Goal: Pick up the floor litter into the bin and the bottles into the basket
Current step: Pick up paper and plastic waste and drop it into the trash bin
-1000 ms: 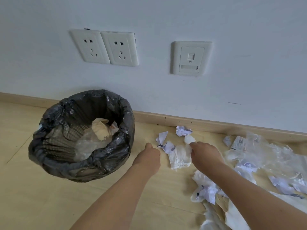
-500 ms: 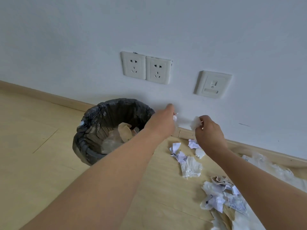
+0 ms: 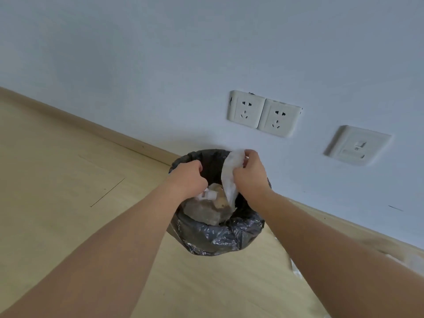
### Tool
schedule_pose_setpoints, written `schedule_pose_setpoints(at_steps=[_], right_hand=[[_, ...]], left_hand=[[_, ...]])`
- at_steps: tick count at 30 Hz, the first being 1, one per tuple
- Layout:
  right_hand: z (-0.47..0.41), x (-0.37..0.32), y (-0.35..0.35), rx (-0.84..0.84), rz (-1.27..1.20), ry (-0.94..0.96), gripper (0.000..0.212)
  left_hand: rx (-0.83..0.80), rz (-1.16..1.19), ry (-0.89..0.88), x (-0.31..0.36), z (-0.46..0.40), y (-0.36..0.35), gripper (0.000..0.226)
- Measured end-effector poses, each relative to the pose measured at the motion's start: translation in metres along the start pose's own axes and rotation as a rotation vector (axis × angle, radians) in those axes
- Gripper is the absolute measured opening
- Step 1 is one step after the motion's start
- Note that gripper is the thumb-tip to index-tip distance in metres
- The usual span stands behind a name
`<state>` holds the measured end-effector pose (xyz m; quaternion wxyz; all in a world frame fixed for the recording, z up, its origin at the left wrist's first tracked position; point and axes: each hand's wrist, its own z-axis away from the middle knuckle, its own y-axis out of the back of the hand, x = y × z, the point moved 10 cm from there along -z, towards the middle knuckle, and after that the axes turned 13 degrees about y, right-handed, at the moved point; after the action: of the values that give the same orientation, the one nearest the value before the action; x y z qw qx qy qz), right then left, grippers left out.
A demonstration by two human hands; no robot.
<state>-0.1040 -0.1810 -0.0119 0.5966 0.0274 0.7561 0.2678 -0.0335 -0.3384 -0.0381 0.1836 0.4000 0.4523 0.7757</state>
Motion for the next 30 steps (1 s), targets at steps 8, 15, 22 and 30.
schedule_pose_setpoints(at_steps=[8,15,22,30], right_hand=[[0.004,0.012,0.028,0.035,0.150,0.125,0.045],[0.044,0.124,0.159,0.208,0.322,-0.030,0.038],[0.100,0.263,0.200,-0.033,0.552,-0.292,0.039],[0.080,0.326,0.177,-0.152,0.621,-0.317,0.048]], left_hand=[[0.330,0.098,-0.131,0.022,0.014,0.032,0.034],[0.396,-0.110,-0.681,0.180,0.078,-0.046,0.020],[-0.314,-0.388,-0.427,0.193,0.077,-0.245,0.027],[-0.028,-0.524,-0.593,0.133,0.072,-0.360,0.030]])
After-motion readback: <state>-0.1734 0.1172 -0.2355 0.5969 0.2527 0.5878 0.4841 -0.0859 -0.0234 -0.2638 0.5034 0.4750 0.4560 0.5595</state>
